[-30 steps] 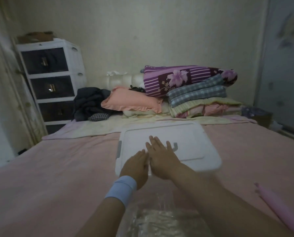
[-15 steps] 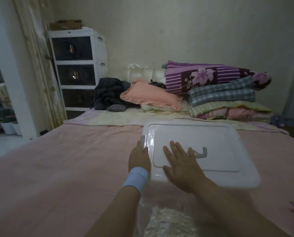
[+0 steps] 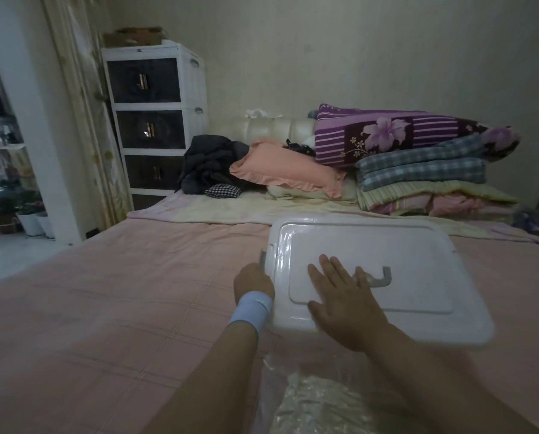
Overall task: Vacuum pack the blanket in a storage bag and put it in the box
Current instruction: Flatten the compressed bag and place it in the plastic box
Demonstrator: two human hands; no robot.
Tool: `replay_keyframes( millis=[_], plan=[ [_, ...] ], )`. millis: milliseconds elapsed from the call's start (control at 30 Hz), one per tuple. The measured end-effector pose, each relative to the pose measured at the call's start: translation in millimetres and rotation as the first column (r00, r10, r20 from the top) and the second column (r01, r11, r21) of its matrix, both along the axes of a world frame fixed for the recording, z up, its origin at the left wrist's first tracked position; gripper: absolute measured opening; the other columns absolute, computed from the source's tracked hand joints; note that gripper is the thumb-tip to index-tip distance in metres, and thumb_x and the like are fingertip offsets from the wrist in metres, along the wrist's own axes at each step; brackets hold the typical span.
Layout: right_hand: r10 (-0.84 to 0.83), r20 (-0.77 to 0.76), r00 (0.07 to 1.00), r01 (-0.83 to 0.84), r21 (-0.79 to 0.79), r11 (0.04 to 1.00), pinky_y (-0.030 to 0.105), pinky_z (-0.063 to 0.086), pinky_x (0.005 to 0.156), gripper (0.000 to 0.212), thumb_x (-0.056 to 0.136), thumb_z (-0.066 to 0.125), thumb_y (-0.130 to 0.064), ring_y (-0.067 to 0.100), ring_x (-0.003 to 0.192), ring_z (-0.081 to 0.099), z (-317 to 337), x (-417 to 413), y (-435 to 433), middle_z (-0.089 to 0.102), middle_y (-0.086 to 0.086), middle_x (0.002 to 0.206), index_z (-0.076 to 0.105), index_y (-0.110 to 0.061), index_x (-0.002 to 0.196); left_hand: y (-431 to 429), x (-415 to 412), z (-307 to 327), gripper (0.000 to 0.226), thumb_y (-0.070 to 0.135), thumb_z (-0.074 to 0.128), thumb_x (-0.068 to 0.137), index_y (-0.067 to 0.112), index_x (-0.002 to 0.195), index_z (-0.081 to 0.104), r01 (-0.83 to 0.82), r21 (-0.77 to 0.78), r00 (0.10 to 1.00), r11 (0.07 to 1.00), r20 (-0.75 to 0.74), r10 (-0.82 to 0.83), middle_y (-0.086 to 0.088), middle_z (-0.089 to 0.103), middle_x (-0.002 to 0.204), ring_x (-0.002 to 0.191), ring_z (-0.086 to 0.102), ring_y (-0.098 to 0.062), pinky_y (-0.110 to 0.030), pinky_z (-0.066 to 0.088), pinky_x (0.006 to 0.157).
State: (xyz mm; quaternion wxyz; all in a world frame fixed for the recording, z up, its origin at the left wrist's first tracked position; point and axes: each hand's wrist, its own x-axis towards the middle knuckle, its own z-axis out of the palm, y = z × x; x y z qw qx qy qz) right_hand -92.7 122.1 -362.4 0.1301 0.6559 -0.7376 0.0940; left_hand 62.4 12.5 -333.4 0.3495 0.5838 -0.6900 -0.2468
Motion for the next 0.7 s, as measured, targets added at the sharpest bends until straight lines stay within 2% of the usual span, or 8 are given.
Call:
replay_keyframes(
  millis=[167, 233, 300, 433, 500, 567, 633, 700],
  plan=[
    [-0.008, 0.018, 1.000, 0.008, 0.004, 1.000, 0.054, -0.008, 0.122, 0.086, 0.082, 0.001, -0.064, 0.017, 0.154, -0.016, 3.4, -2.9, -2.0, -0.014, -0.001, 0.168, -0.001, -0.030, 0.161, 7.0, -5.1, 1.7, 0.045, 0.004, 0.038, 0.095, 0.017, 0.137, 0.043, 0.119, -0.165, 0.992, 0.979, 0.059, -0.110, -0.011, 0.040, 0.138, 0.121, 0.044, -0.030, -0.039, 0.041, 0.098],
    [-0.009, 0.024, 1.000, 0.009, 0.021, 1.000, 0.054, -0.007, 0.123, 0.087, 0.081, -0.001, -0.064, 0.018, 0.154, -0.016, 5.3, -3.7, -3.5, -0.014, 0.000, 0.168, -0.002, -0.029, 0.160, 8.4, -6.3, -0.8, 0.049, 0.022, 0.040, 0.099, 0.019, 0.147, 0.029, 0.214, -0.071, 0.974, 0.974, 0.095, -0.207, -0.014, 0.042, 0.142, 0.126, 0.044, -0.032, -0.043, 0.039, 0.103],
    [-0.012, 0.032, 0.999, 0.010, 0.042, 0.999, 0.055, -0.007, 0.123, 0.090, 0.079, -0.003, -0.065, 0.018, 0.154, -0.016, 7.6, -4.1, -6.2, -0.015, 0.001, 0.168, -0.003, -0.029, 0.160, 8.6, -4.4, -3.2, 0.069, 0.042, 0.042, 0.098, 0.022, 0.155, 0.009, 0.276, 0.042, 0.951, 0.960, 0.134, -0.280, -0.011, 0.035, 0.152, 0.134, 0.040, -0.032, -0.042, 0.034, 0.109],
    [-0.010, 0.052, 0.999, 0.005, 0.101, 0.995, 0.055, -0.008, 0.123, 0.080, 0.092, 0.008, -0.065, 0.020, 0.153, -0.018, 17.3, -7.5, -8.6, -0.017, 0.004, 0.167, -0.004, -0.026, 0.161, 13.1, -8.1, 3.4, 0.079, 0.054, 0.036, 0.098, 0.023, 0.155, -0.009, 0.282, 0.012, 0.858, 0.959, 0.444, -0.258, -0.007, -0.001, 0.163, 0.148, 0.013, -0.030, -0.046, 0.017, 0.119],
    [-0.013, 0.092, 0.996, 0.003, 0.107, 0.994, 0.053, -0.006, 0.123, 0.074, 0.099, 0.021, -0.062, 0.022, 0.154, -0.016, 21.5, -11.2, -7.6, -0.015, 0.006, 0.168, 0.000, -0.026, 0.161, 19.2, -14.5, 14.3, 0.074, 0.051, 0.037, 0.098, 0.025, 0.155, -0.002, 0.312, -0.095, 0.803, 0.945, 0.558, -0.209, -0.006, -0.003, 0.163, 0.149, 0.005, -0.027, -0.046, 0.012, 0.120],
    [-0.039, 0.131, 0.991, 0.026, 0.099, 0.995, 0.054, -0.001, 0.123, 0.078, 0.096, 0.019, -0.068, 0.024, 0.155, -0.010, 28.0, -16.0, -0.4, -0.010, 0.008, 0.168, 0.006, -0.026, 0.160, 28.8, -27.8, 25.1, 0.062, 0.047, 0.041, 0.095, 0.030, 0.152, 0.021, 0.431, -0.169, 0.722, 0.887, 0.653, -0.226, -0.006, 0.016, 0.160, 0.146, 0.016, -0.026, -0.044, 0.017, 0.117],
    [-0.066, 0.112, 0.992, 0.052, 0.120, 0.991, 0.059, 0.004, 0.122, 0.077, 0.096, 0.020, -0.067, 0.025, 0.155, -0.002, 35.0, -21.6, 6.2, -0.001, 0.008, 0.168, 0.011, -0.024, 0.159, 38.5, -38.7, 32.3, 0.055, 0.046, 0.041, 0.094, 0.033, 0.147, 0.032, 0.487, -0.100, 0.653, 0.868, 0.701, -0.286, -0.009, 0.020, 0.159, 0.144, 0.019, -0.028, -0.045, 0.017, 0.116],
    [-0.080, 0.078, 0.994, 0.067, 0.146, 0.987, 0.062, 0.002, 0.120, 0.074, 0.099, 0.024, -0.063, 0.025, 0.155, 0.002, 41.7, -31.0, 16.0, 0.003, 0.007, 0.168, 0.010, -0.024, 0.159, 40.3, -47.1, 35.8, 0.060, 0.052, 0.040, 0.092, 0.032, 0.148, 0.030, 0.456, -0.009, 0.639, 0.890, 0.699, -0.320, -0.008, 0.010, 0.161, 0.146, 0.011, -0.029, -0.048, 0.016, 0.116]
  ],
)
